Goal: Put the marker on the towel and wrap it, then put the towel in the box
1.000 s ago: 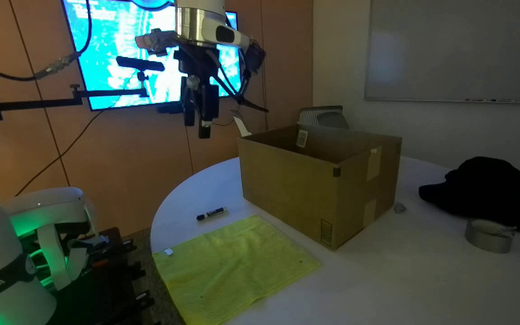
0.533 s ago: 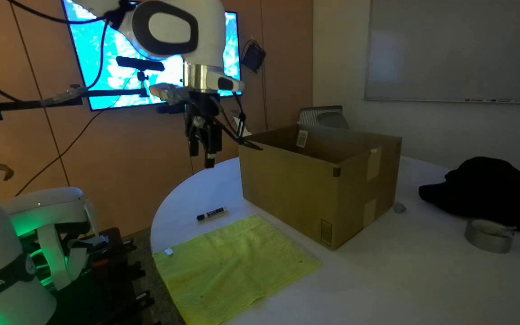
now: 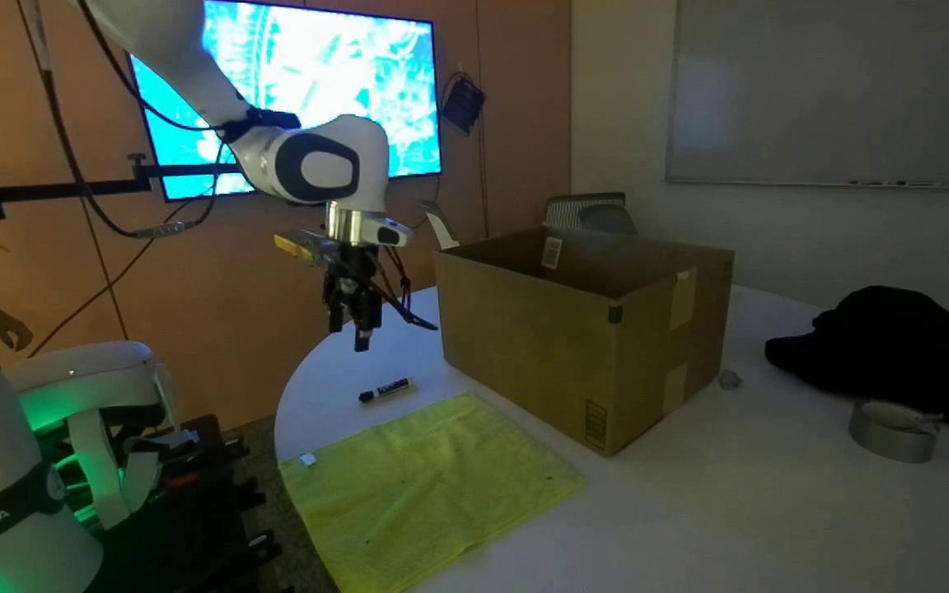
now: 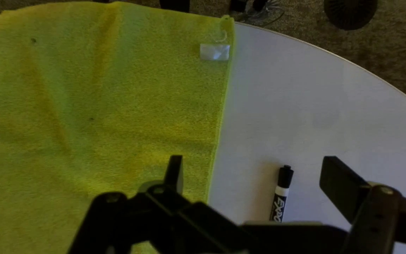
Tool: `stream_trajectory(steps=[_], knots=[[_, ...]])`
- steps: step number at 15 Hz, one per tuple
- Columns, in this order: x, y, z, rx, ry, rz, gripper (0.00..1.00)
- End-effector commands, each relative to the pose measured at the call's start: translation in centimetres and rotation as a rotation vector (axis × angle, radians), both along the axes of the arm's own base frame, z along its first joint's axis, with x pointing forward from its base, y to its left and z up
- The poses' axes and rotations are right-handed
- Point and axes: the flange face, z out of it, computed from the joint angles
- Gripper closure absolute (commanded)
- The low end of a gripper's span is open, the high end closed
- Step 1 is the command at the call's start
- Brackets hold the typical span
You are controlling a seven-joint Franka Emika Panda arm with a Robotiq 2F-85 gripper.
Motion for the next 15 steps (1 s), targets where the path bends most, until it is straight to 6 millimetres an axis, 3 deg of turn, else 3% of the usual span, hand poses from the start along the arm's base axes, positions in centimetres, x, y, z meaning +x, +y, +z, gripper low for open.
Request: stream_trajectory(steps=[1, 8, 15], knots=[[2.2, 4.3, -3.5, 0.023, 0.006, -0.005, 0.0], [5.5, 8.2, -8.3, 0.114, -0.028, -0.034, 0.0], [5.1, 11.1, -12.2, 0.092, -0.071, 0.024, 0.0]])
